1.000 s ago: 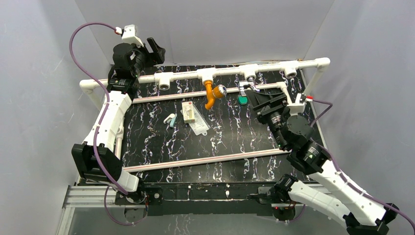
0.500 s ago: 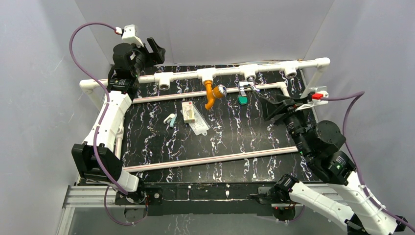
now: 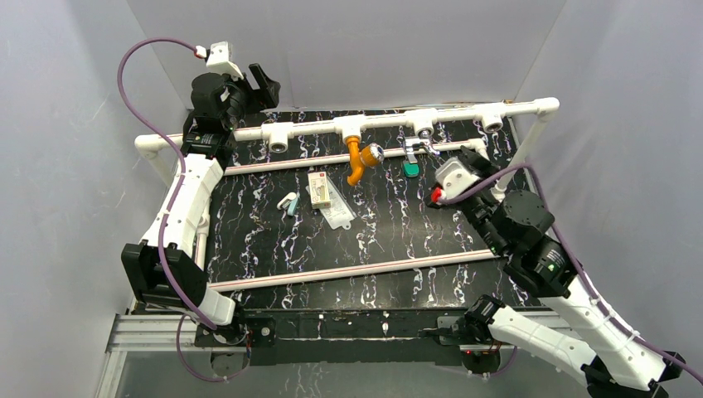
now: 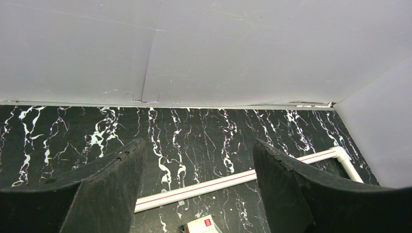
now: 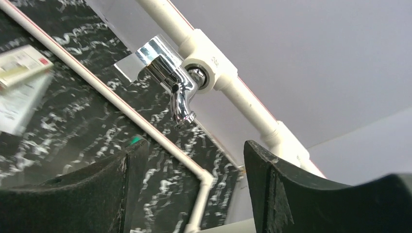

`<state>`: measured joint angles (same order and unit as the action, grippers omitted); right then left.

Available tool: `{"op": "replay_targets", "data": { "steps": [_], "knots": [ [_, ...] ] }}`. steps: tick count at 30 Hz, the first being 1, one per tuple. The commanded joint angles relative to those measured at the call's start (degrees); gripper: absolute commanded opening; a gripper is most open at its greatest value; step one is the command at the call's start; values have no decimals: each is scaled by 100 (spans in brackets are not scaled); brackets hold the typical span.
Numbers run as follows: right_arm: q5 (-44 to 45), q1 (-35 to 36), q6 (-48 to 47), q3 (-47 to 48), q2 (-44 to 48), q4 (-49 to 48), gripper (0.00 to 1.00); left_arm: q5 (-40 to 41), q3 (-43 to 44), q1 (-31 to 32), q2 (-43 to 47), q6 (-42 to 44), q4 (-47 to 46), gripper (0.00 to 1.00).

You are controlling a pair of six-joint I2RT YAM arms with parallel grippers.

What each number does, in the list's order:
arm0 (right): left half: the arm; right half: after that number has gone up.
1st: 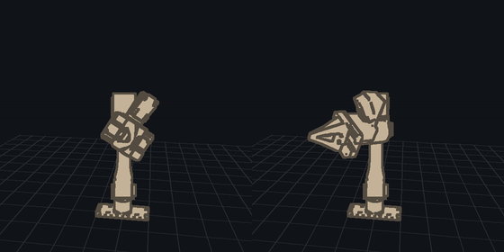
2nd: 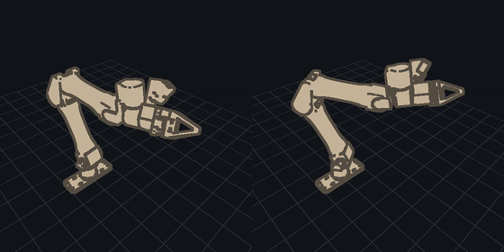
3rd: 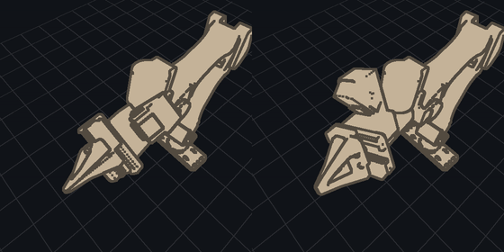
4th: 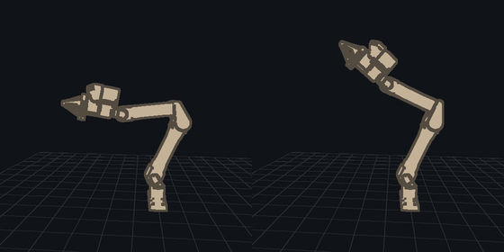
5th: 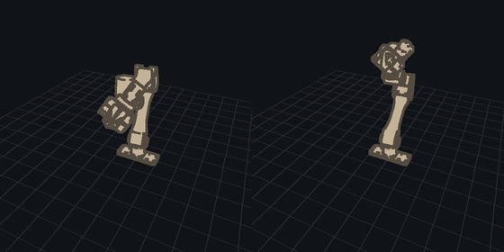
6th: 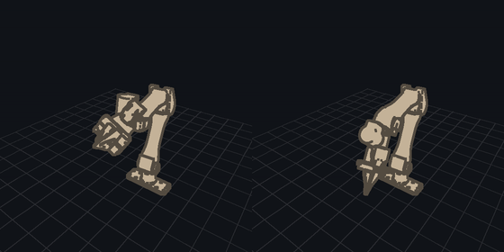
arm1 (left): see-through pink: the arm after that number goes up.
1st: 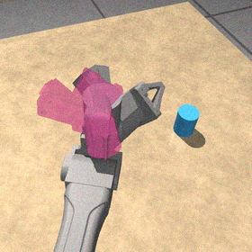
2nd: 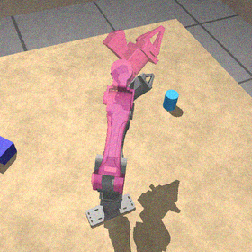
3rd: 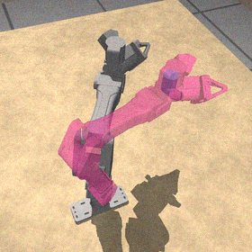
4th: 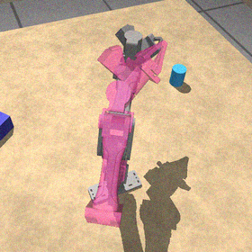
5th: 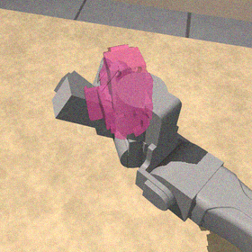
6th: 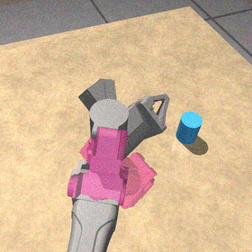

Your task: Install the water faucets

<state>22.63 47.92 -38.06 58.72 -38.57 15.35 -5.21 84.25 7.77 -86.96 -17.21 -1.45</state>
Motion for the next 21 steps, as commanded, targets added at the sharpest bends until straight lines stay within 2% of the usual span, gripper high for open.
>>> {"op": "replay_targets", "data": {
  "steps": [1, 8, 14, 21],
  "knots": [
    [-213, 15, -1958, -77, -225, -598, 80, -67, -743, -100, -798, -28, 1515, 78],
    [-54, 11, -3496, -466, -564, -1756, 81, -77, -740, -100, -800, -28, 1506, 78],
    [102, 13, -4292, -548, -919, -2346, 80, -92, -736, -101, -820, -28, 1505, 78],
    [249, 65, -4969, -719, -1154, -2985, 72, -85, -735, -109, -812, -28, 1500, 78]
  ]
}}
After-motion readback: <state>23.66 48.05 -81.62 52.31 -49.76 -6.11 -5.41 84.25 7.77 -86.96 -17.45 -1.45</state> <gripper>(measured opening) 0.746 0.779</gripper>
